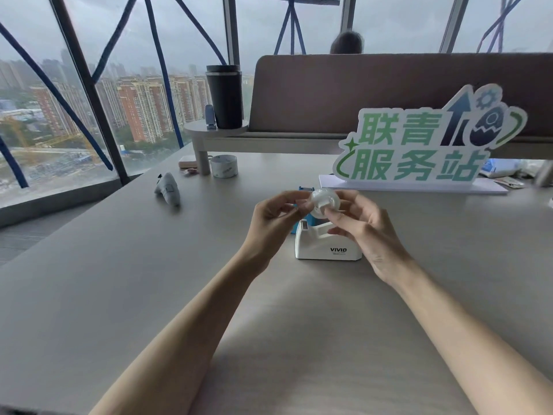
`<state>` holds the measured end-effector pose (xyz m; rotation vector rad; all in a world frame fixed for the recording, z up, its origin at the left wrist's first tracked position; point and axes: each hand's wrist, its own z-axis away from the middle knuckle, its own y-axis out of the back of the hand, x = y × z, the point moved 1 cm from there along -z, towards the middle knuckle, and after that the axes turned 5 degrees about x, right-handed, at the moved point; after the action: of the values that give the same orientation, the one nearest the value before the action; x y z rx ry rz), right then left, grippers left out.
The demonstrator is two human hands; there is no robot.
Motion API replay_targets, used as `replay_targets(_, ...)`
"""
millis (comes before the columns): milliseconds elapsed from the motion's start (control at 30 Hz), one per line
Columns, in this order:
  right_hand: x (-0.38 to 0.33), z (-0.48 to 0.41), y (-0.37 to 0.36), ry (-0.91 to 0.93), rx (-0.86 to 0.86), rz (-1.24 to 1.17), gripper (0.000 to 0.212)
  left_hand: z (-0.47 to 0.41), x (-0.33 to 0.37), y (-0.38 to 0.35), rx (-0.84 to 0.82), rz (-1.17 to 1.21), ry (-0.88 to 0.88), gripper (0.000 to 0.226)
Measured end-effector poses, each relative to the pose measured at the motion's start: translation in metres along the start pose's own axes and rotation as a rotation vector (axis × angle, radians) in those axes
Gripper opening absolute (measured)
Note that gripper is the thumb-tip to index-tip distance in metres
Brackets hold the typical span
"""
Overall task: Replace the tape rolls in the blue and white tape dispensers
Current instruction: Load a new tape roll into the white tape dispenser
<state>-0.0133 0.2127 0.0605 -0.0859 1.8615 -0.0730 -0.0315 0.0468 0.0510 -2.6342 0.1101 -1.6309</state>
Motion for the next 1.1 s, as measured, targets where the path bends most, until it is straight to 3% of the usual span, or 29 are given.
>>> replay_targets(200, 0.0010, 0.0006, -0.0023, 0.172, 0.012, 0.132, 0.024, 0.0002, 0.0030, 0.0016, -0.027, -0.070, 0.005, 0.021)
replay_targets(433, 0.0072, 0.0010, 0.0006, 0.298, 0.051, 0.318, 0.020, -0.0003, -0.0015, 0.0000, -0.029, -0.224, -0.159, 0.025)
replay_targets(633, 0.0038, 0.0000, -0.0027, 0.165, 0.096, 0.069, 0.019, 0.0008, 0.0021, -0.0030, -0.073, -0.087, -0.012, 0.022)
replay_targets(733, 0.0023, 0.0008, -0.0020, 0.095, 0.088, -0.031, 0.029, 0.0003, 0.0023, -0.0008, -0.108, -0.063, 0.035, 0.024)
replay_targets(967, 0.0059, -0.0033, 0.0020, 0.003, 0.094, -0.126, 0.030, 0.0014, -0.0029, -0.0030, -0.172, -0.019, 0.140, 0.020)
replay_targets(1100, 0.0042, -0.0017, 0.0002, 0.006, 0.066, -0.131, 0.036, 0.0012, -0.0033, -0.0028, -0.121, -0.024, 0.185, 0.023)
